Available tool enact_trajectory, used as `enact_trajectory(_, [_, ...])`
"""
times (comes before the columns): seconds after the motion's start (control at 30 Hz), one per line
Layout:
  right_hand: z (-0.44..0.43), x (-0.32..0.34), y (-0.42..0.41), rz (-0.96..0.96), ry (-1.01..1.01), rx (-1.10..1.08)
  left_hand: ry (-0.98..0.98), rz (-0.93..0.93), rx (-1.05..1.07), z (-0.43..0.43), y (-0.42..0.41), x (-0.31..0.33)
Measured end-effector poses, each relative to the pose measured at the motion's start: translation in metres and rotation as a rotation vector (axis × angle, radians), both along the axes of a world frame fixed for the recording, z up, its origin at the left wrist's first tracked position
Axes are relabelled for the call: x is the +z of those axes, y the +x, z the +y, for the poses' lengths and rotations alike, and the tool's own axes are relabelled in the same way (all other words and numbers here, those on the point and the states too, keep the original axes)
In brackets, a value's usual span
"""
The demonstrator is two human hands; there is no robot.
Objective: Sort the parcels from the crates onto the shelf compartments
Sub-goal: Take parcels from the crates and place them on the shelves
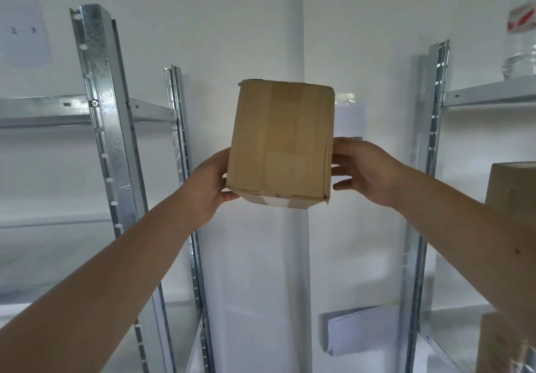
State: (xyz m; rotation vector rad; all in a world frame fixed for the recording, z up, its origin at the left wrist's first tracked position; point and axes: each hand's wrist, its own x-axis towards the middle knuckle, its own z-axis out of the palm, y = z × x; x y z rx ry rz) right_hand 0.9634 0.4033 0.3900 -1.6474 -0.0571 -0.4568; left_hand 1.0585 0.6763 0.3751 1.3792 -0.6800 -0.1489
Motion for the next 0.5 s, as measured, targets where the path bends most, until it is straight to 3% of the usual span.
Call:
enact_trajectory(0.3, [-0.006,0.003,-0.015,0.005,0.140,0.098,0.073,-0.098,-0.005,-0.009,0.001,0.004])
enact_trajectory(0.5, [-0.002,0.006,-0.019,-0.016,0.078,0.053,0.041,-0.127,0.087,-0.019,-0.006,0.004])
